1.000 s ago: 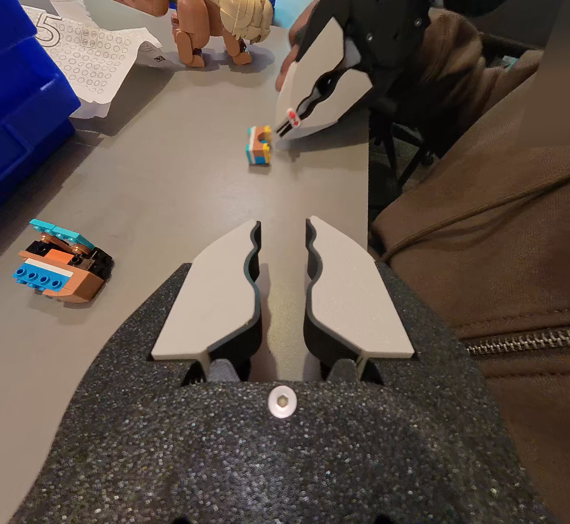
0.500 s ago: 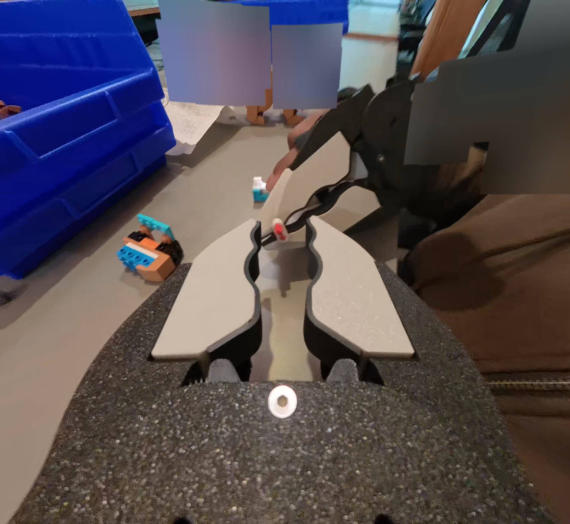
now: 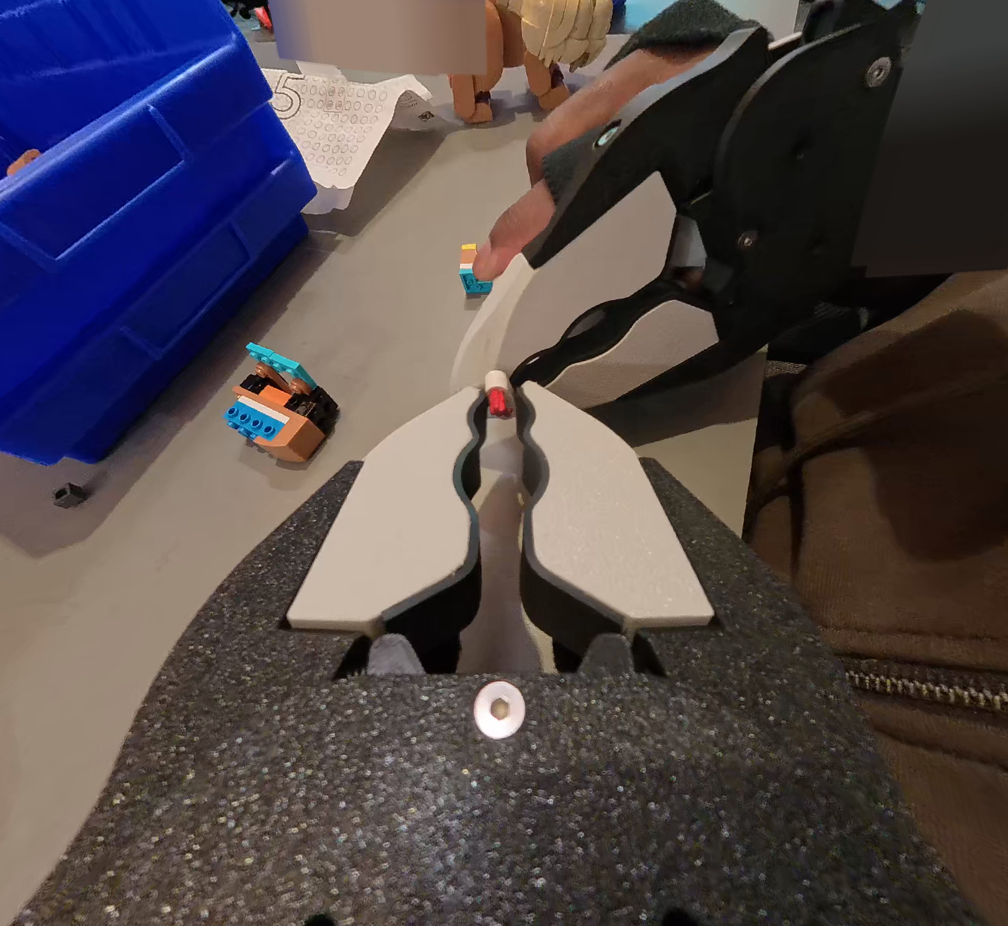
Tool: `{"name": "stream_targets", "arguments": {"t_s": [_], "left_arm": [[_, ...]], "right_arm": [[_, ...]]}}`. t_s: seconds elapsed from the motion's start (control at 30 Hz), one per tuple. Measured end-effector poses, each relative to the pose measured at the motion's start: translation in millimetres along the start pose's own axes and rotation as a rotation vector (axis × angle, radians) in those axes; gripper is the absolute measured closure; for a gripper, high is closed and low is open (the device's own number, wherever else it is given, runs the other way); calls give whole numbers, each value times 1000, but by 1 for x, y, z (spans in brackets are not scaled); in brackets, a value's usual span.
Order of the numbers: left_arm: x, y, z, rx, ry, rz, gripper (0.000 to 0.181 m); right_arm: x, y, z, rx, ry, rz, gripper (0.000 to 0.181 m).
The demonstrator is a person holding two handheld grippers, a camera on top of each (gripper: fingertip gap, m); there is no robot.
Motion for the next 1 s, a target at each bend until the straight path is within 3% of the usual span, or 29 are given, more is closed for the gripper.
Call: {"name": "stream_targets", "arguments": {"t_s": [0.43, 0.8, 1.0], "left_arm": [[4, -1, -1, 8, -26, -30, 174], [16, -1, 4, 239, -29, 328, 174], [18, -4, 3, 192, -11, 352, 174]], "right_arm": [[0, 0, -4, 111, 56, 114, 178], [14, 6, -14, 157, -64, 108, 178], [17, 7, -15, 94, -121, 45, 179]]}}
Point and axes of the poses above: each gripper's, where its closed fingertips meet, x back along the fingers, z out of its underside, y = z × x across the jaws, the point moved 6 cm from there along x, back along the fingers, and after that the axes turned 2 degrees about y, right-handed, at the moved point
